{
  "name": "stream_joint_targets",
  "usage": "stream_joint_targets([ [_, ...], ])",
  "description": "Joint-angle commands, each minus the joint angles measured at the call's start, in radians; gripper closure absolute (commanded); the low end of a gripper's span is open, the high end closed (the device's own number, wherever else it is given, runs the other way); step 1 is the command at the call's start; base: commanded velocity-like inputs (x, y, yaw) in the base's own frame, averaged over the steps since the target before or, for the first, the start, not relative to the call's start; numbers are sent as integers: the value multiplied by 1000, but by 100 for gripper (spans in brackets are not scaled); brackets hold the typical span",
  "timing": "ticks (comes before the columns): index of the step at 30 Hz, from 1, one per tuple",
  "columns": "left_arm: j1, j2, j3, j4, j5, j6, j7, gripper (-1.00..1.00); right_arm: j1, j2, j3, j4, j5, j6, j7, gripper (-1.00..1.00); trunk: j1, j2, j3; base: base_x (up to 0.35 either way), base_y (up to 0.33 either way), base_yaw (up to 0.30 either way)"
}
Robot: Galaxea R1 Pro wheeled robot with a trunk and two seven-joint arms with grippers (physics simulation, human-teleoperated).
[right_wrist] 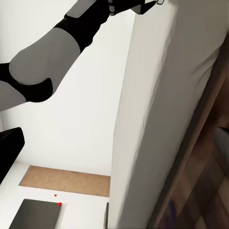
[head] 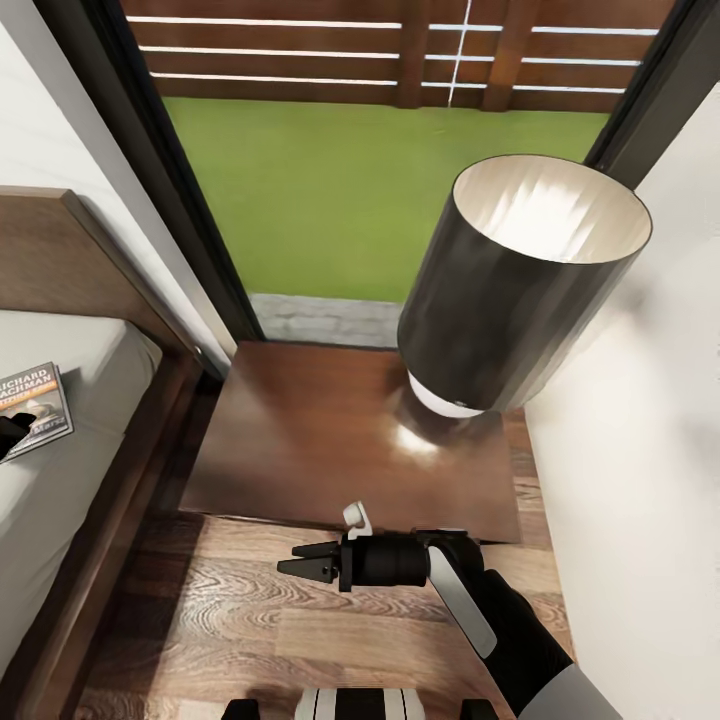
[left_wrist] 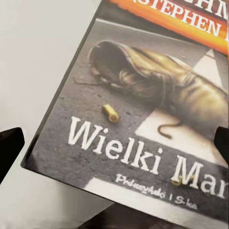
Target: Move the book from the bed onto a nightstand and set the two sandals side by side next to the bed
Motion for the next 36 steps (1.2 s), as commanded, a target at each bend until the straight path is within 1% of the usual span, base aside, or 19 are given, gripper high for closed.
stream_joint_targets([
  [1,0,0,1,-2,10,6,5,-100,-1,0,0,0,-5,6,0,-100,0,0,0,-118,-117,0],
  [25,0,0,1,-2,10,6,5,-100,-1,0,0,0,-5,6,0,-100,0,0,0,-9,-12,0],
  [31,0,0,0,-2,10,6,5,-100,-1,0,1,0,-5,6,0,-100,0,0,0,107,-149,0],
  [36,0,0,0,-3,10,5,5,-100,-1,0,1,0,-5,6,-1,-100,0,0,0,45,-53,0],
])
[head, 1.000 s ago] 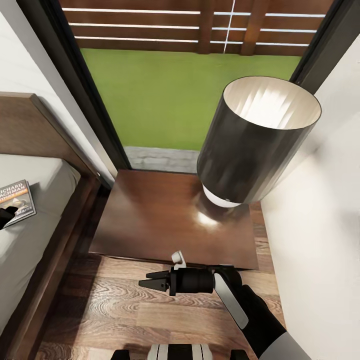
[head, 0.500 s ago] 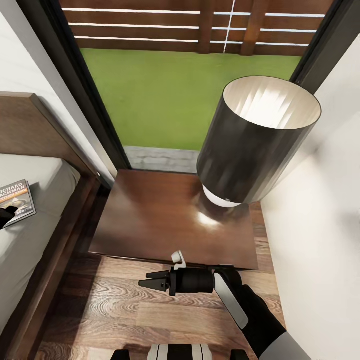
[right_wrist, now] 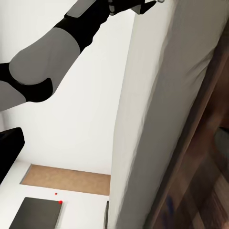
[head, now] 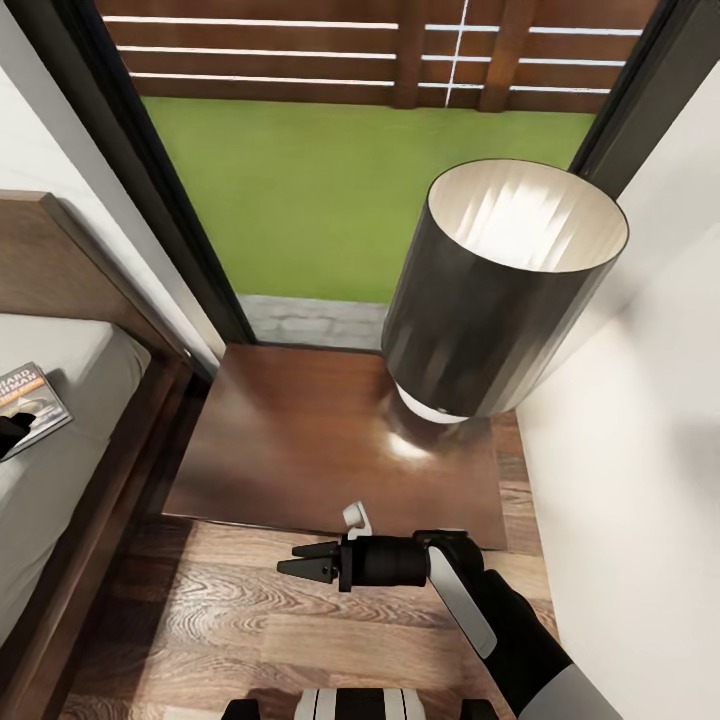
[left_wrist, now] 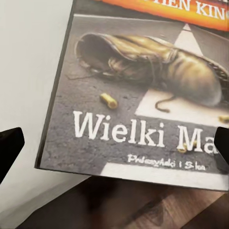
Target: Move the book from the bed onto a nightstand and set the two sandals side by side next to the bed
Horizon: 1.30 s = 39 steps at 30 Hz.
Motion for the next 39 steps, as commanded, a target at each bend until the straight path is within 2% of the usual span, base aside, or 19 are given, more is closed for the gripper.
stream_joint_targets([
  [1,0,0,1,-1,10,6,5,-100,-1,0,0,0,-5,6,0,-100,0,0,-1,13,-15,0],
  [39,0,1,2,-1,10,5,5,-100,-1,0,1,1,-5,6,0,-100,0,0,-1,0,0,0],
])
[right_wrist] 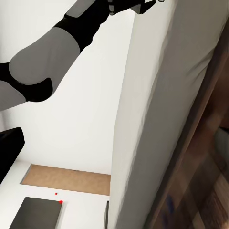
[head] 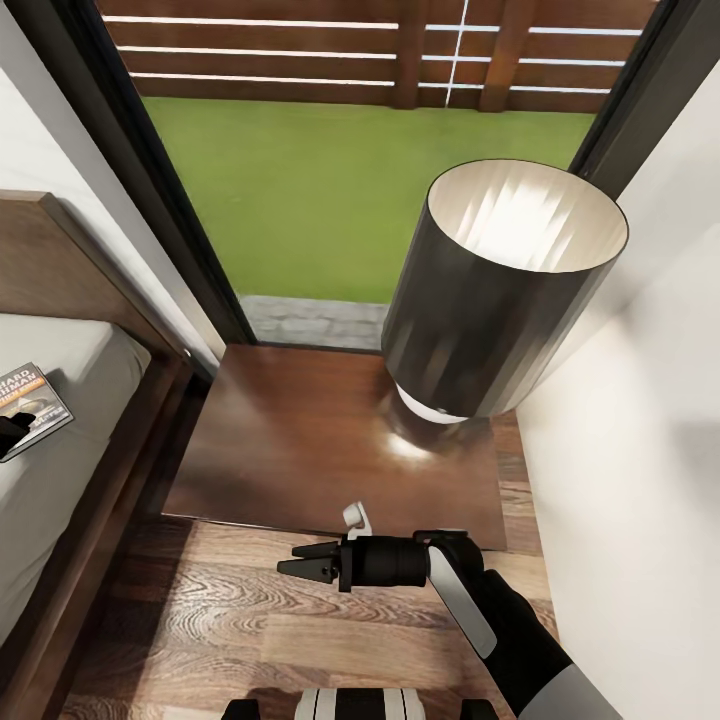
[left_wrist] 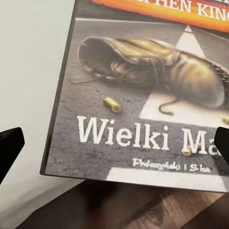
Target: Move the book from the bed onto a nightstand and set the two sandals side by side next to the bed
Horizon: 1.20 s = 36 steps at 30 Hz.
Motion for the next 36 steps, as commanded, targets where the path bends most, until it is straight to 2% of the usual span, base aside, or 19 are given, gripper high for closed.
stream_joint_targets([
  [1,0,0,1,-1,10,6,5,-100,-1,0,0,0,-5,6,0,-100,0,0,-1,0,0,0],
  [36,0,0,1,-1,10,5,5,-100,-1,0,0,0,-5,6,0,-100,0,0,-1,3,-7,0],
])
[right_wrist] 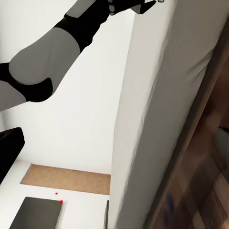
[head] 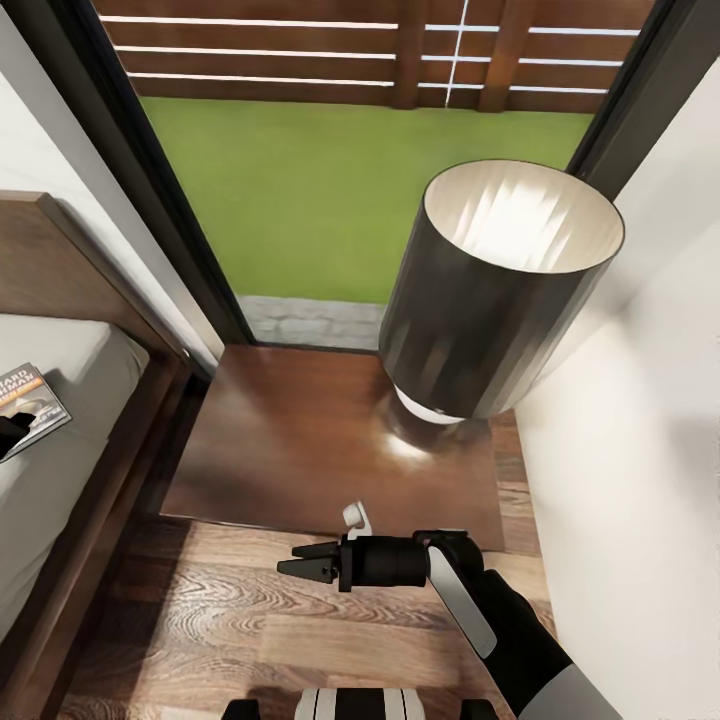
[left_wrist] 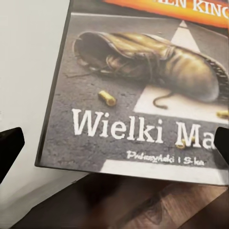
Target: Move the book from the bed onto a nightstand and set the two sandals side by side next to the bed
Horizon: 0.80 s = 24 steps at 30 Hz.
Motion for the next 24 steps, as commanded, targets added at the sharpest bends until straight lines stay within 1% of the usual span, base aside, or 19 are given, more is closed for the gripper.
stream_joint_targets([
  [1,0,0,1,-2,10,6,5,-100,-1,0,0,0,-5,6,0,-100,0,0,-1,-34,-30,0],
  [13,0,0,1,-2,10,6,5,-100,-1,0,0,0,-5,6,0,-100,0,0,-1,-6,-6,0],
  [19,0,0,1,-2,10,6,5,-100,-1,0,0,0,-5,6,0,-100,0,0,-1,178,0,0],
  [24,0,0,1,-2,10,6,5,-100,-1,0,0,0,-5,6,-1,-100,0,0,-1,38,0,0],
])
